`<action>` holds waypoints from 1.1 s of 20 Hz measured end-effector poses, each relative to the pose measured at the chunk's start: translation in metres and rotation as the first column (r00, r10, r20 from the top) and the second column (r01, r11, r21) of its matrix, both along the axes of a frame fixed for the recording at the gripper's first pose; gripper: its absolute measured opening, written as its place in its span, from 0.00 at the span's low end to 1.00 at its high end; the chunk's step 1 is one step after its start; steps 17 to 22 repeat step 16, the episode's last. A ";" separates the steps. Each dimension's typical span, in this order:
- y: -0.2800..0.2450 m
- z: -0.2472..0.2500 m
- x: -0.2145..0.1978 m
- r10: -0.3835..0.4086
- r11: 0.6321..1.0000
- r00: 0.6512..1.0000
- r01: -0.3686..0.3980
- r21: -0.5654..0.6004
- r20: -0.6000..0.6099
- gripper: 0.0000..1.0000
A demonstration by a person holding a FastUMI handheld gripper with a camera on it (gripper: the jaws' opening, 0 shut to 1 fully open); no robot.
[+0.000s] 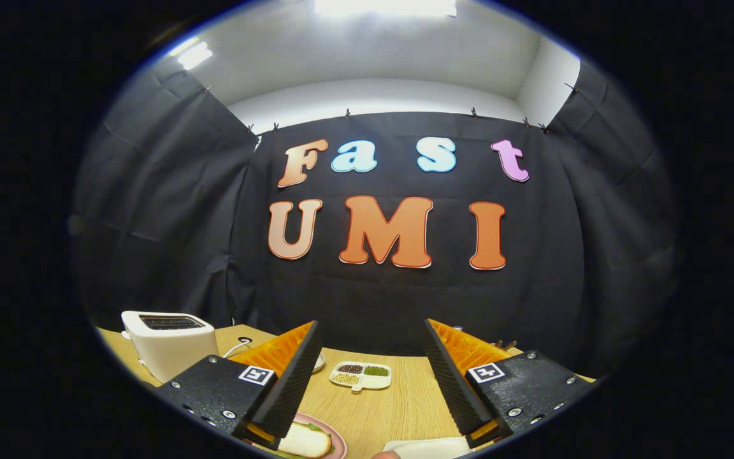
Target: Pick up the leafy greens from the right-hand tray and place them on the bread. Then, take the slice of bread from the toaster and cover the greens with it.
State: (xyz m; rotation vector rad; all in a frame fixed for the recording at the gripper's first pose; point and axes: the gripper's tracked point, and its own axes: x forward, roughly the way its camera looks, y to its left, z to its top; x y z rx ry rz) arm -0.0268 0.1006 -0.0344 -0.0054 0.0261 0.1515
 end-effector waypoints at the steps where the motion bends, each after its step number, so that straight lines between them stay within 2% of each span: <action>1: -0.001 0.000 0.000 -0.001 1.000 1.000 0.001 0.001 0.001 0.95; 22: -0.008 0.001 0.000 -0.024 1.000 1.000 0.024 0.016 -0.001 0.95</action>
